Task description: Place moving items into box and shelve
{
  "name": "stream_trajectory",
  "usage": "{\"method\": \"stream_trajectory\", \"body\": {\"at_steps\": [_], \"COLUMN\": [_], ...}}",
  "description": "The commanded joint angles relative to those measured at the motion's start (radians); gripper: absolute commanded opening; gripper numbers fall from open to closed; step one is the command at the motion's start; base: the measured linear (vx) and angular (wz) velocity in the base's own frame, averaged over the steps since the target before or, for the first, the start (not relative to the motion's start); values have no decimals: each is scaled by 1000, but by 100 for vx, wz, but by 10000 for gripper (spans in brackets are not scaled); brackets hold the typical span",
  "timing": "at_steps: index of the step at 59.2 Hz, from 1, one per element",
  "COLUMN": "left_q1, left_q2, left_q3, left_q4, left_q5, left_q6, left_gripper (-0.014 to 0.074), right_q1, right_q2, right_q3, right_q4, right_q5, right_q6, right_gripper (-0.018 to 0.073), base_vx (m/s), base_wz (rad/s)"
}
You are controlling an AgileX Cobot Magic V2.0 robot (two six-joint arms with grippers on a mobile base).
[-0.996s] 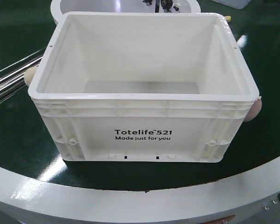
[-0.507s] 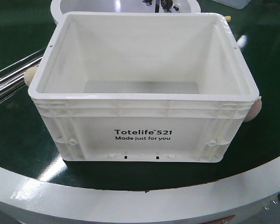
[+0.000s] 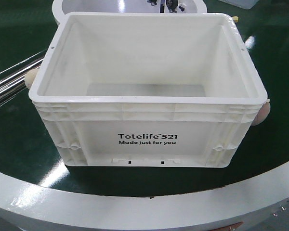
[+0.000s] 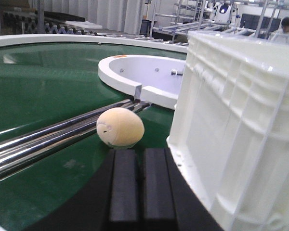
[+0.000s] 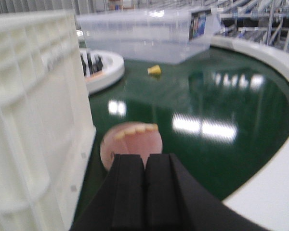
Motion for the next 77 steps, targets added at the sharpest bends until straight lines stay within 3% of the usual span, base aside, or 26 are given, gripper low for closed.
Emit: {"method": "stream_trajectory", "body": {"at_steps": [1,5,9,13,18,24,29,31,42,51,59,66,77], "left_q1": [-2,-4,-5,-5,-5,-5,-5,-4,-4,-2,-2,-2,-2], "left_q2": [64,125,177,212,241,279,337,367,641,893,1099,1261,1495], "left_q3": [-91,-183,-264,-337,-393,-403,-410,-427,-672,-977,-1251,-1431,-1606], "left_q4": [-13,-6,-12,-6,-6,-12,-16,-27,-50,-27,-25,60,95], "left_q5": [-62,-75,-90,-116,-187,-346,-475,-477,-182,16,230,397,546], "left_q6": [-50,-55,-55,-55,-55,-56,-56,-55,-13,88,87,84,76], "left_gripper": [-7,-7,-7,-7,-7,-7,-4,-3,41,174,362,517,565], "right_q1": [-5,-5,-5,-5,-5,-5,-5,-5,-5,-5,-5,-5,-5], "right_q2": [-6,-6,-6,-6,0,54,124,167,401,552,617,637,637], "right_q3": [3,2,-11,-51,-128,-251,-341,-383,-563,-678,-708,-708,-708], "right_q4": [45,103,170,200,189,163,141,137,135,135,135,139,152], "right_q5": [-274,-468,-542,-478,-285,-69,-2,3,2,-3,-70,-86,-91], "right_q6": [8,14,14,9,-25,-85,-137,-164,-203,-203,-201,-200,-197], "right_gripper": [-8,-8,-8,-8,-8,-8,-8,-8,-8,-8,-8,-8,-3], "base_vx": [0,0,0,0,0,0,0,0,0,0,0,0,0], "base_wz": [0,0,0,0,0,0,0,0,0,0,0,0,0]}}
